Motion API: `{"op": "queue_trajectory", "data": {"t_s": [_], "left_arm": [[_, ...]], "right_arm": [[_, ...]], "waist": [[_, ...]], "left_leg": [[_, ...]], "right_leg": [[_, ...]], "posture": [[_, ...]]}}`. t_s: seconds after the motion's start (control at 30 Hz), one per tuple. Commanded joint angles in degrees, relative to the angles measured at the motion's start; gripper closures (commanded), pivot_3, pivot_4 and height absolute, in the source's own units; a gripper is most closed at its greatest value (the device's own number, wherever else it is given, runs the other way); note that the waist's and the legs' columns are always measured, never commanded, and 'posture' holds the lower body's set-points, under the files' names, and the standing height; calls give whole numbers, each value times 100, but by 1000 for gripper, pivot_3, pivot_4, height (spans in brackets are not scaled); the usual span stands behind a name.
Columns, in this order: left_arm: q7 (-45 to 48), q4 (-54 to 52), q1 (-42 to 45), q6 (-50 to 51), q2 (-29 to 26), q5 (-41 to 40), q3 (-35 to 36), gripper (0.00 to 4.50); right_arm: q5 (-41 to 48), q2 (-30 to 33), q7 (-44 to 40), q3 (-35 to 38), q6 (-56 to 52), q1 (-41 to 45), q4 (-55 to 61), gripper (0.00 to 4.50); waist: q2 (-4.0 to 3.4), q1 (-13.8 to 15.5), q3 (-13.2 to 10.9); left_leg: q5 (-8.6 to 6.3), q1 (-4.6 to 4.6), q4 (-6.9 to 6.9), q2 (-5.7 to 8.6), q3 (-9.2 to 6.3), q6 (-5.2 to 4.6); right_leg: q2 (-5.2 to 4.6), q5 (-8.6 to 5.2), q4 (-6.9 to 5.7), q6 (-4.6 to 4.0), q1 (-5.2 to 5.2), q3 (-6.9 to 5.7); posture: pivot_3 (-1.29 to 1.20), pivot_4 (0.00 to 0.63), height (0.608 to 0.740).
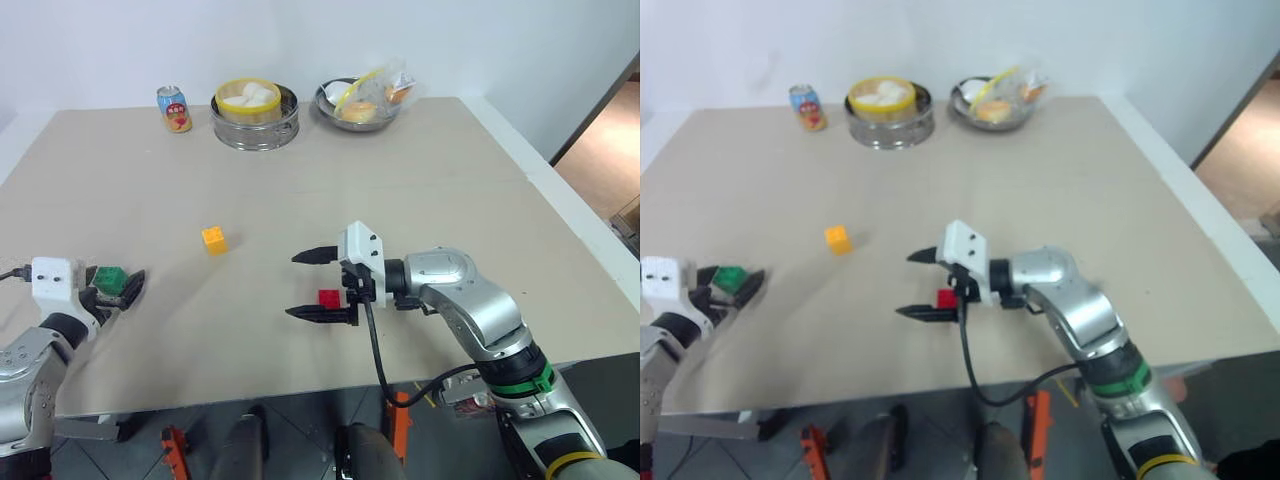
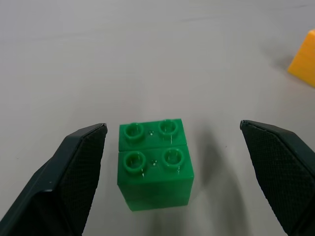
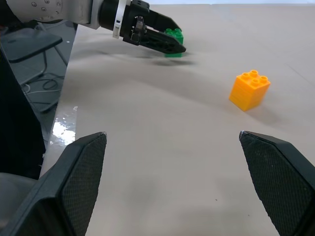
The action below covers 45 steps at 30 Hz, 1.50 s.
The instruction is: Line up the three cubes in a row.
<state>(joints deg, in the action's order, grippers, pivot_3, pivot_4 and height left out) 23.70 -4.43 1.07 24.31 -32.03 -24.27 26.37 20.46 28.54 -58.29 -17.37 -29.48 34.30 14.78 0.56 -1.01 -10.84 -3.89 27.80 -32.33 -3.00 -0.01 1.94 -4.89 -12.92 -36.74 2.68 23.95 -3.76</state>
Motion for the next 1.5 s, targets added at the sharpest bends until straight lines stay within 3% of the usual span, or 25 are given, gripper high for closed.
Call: {"op": "queue_trajectory", "data": {"t_s": [0.03,0.2,0.47,0.67,0.9,1.13,1.33,1.5], "left_arm": [[-122,78,77,123,-55,118,-46,876],[-201,115,114,154,-105,217,-25,2517],[1133,-168,-16,-473,-718,287,-461,2517],[3258,-487,134,-1881,-1019,369,-1765,2517],[4299,-82,1221,-1925,-788,214,-2720,2517],[5107,999,2486,-2203,-311,541,-3534,2517],[5594,2105,3130,-2765,-122,835,-3747,2517],[5827,2340,3214,-2882,-127,937,-3768,2517]], "right_arm": [[-2,54,53,140,86,-21,284,0],[-6,106,113,165,76,-76,350,0],[22,269,132,251,94,-131,458,0],[9,438,116,344,99,-153,512,0],[-7,575,266,425,-6,-272,701,0],[-4,684,509,504,-171,-447,987,0],[179,775,600,666,-435,-568,1191,0],[443,825,557,762,-620,-663,1348,0]], "waist": [[0,0,0],[10,0,1],[16,0,3],[16,20,3],[17,28,2],[19,84,1],[19,106,1],[19,109,0]], "left_leg": [[0,0,-1,0,0,0],[-1,0,-4,-3,1,2],[-2,0,-3,-12,10,3],[-3,1,-1,-13,37,4],[-4,0,-5,-45,68,0],[0,0,-17,-50,78,-7],[2,0,-36,-59,79,-10],[2,0,-41,-62,80,-10]], "right_leg": [[0,1,0,0,0,0],[-2,9,0,-7,1,2],[-3,13,0,-14,10,2],[-18,14,0,-14,19,9],[-5,29,0,-21,33,3],[5,36,-8,-13,16,15],[17,42,-23,-17,17,19],[17,44,-24,-18,17,22]], "posture": [[0,150,740],[0,150,740],[0,150,740],[0,150,740],[0,150,740],[0,150,740],[0,150,740],[0,150,740]]}}
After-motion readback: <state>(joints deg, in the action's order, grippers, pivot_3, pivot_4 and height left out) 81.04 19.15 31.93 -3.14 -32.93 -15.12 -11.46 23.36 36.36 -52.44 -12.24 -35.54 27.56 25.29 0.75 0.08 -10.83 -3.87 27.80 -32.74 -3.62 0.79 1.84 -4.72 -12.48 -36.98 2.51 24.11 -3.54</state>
